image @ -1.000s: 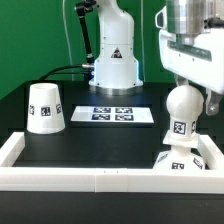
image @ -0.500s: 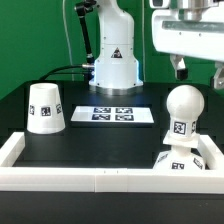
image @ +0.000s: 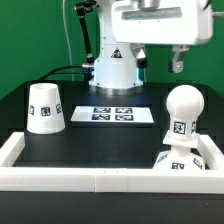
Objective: Assemble lamp
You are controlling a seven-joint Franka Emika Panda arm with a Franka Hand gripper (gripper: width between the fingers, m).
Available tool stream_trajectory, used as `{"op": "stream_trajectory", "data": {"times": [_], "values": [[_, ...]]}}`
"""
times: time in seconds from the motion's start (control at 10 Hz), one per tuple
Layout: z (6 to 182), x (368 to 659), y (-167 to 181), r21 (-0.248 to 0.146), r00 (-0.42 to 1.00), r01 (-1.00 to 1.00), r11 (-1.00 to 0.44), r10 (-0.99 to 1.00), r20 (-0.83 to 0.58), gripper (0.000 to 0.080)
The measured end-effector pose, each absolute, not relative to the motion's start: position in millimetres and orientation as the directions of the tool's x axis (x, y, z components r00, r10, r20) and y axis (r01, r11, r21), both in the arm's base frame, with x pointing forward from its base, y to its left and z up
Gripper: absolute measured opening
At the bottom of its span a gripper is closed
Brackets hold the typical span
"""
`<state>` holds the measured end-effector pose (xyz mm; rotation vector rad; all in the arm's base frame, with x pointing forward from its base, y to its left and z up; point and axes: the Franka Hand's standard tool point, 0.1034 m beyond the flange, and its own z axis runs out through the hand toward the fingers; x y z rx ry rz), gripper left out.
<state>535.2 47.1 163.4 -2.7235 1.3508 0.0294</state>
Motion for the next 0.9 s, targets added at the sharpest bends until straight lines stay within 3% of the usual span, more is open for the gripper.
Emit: {"op": "stream_trajectory", "data": {"times": [0.2,0.6,0.7,0.9], "values": [[162.0,531.3,16.2,-0.089,0.598,-0.801,-0.592,-0.798,-0.075,0.0698],[158.3,531.5,23.5,-0.087,0.616,-0.787,-0.611,-0.785,-0.063,0.0698],[150.6,529.2,30.5,-0.082,0.659,-0.751,-0.656,-0.752,-0.019,0.0698],[150.9,505.4,20.4,-0.029,0.795,-0.605,-0.796,-0.606,0.029,0.0698]]}}
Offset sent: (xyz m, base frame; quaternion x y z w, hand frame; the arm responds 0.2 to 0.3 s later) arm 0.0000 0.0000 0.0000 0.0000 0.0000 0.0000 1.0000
